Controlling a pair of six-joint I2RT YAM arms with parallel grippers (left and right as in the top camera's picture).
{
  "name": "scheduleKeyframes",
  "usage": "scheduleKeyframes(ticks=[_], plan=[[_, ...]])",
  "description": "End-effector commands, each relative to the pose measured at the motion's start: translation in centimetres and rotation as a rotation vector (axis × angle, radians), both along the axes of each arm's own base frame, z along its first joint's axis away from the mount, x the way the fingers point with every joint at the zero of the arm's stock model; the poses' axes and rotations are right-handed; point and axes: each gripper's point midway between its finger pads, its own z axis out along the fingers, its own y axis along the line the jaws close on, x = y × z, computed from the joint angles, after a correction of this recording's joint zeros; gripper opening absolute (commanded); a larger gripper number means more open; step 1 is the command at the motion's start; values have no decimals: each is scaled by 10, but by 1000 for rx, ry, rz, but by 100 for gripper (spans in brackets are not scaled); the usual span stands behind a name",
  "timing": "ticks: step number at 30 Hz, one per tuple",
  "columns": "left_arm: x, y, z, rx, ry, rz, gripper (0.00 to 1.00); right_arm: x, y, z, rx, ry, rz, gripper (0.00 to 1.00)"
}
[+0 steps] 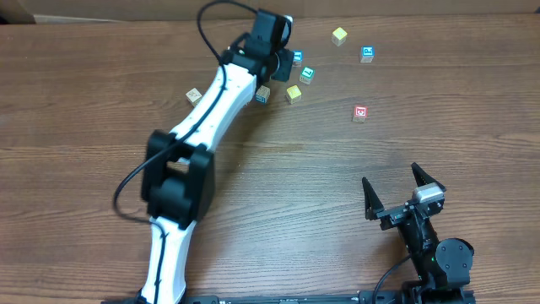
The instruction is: Form a circle
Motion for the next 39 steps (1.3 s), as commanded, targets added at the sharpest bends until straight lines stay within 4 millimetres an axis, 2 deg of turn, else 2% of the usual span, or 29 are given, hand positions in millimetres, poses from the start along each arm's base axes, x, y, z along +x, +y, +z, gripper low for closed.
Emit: scheduleKeyframes(ticks=[1, 4, 6, 8, 10, 12, 16, 24, 26, 27, 29, 35, 39], plan=[[-19, 19, 129, -36, -171, 24, 14, 0, 0, -2, -1, -3, -2, 100], [-53, 34, 165, -33, -156, 27, 13, 0, 0, -2, -1, -3, -2, 100], [-75, 43, 178, -20, -129, 27, 13, 0, 0, -2, -1, -3, -2, 100], [-94, 53, 182, 3, -90, 31, 13, 0, 0, -2, -1, -3, -2, 100], [-112, 62, 178, 32, -32, 32, 14, 0, 0, -2, -1, -3, -2, 100], [-127, 68, 166, 65, 42, 30, 15, 0, 0, -2, -1, -3, -2, 100], [-154, 80, 128, 142, 211, 27, 14, 0, 0, -2, -1, -3, -2, 100], [-174, 88, 49, 199, 379, 53, 15, 0, 0, -2, -1, -3, -2, 100], [-176, 89, 31, 203, 400, 63, 14, 0, 0, -2, -1, -3, -2, 100], [-177, 90, 12, 205, 406, 65, 14, 0, 0, -2, -1, -3, -2, 100], [-176, 89, -5, 203, 401, 65, 15, 0, 0, -2, -1, -3, -2, 100], [-174, 96, -44, 248, 362, 38, 15, 0, 0, -2, -1, -3, -2, 100], [-176, 97, -62, 267, 342, -8, 16, 0, 0, -2, -1, -3, -2, 100]])
